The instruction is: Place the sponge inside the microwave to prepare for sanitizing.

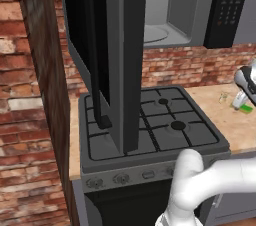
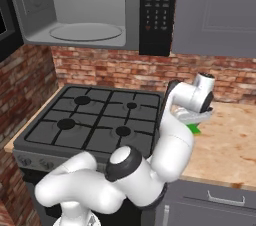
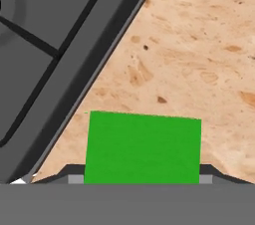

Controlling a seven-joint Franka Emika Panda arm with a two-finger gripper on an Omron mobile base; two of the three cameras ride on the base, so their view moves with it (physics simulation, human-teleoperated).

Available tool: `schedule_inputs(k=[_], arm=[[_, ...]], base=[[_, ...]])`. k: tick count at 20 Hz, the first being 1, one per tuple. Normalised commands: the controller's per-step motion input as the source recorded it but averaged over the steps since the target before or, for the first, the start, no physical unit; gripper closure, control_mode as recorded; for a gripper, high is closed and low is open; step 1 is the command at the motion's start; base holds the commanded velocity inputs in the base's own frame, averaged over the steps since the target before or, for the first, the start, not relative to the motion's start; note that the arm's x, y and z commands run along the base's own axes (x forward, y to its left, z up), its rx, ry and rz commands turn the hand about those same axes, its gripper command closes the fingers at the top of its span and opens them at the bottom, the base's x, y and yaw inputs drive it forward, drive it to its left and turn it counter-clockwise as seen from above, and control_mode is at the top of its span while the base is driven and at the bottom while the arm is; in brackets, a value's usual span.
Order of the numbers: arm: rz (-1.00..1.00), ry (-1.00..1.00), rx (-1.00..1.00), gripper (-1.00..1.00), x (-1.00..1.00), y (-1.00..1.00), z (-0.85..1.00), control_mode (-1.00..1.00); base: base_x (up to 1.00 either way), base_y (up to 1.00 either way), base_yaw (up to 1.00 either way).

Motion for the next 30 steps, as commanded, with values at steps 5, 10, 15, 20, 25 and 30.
schedule_inputs(k=[5,10,15,20,25,30], arm=[[0.0,0.0,0.0,1.0,-0.41,0.29,0.51,-1.0],[0.0,0.0,0.0,1.0,-0.42,0.3,0.55,-1.0],[0.0,0.0,0.01,1.0,-0.33,0.34,0.54,-1.0],[0.0,-0.02,0.01,1.0,-0.3,0.38,0.49,-1.0],[0.04,-0.1,0.02,1.0,-0.37,0.4,0.43,-1.0],[0.06,-0.14,0.04,1.0,-0.42,0.41,0.29,-1.0]], base=[[0.0,0.0,0.0],[0.0,0.0,0.0],[0.0,0.0,0.0],[0.0,0.0,0.0],[0.0,0.0,0.0],[0.0,0.0,0.0]])
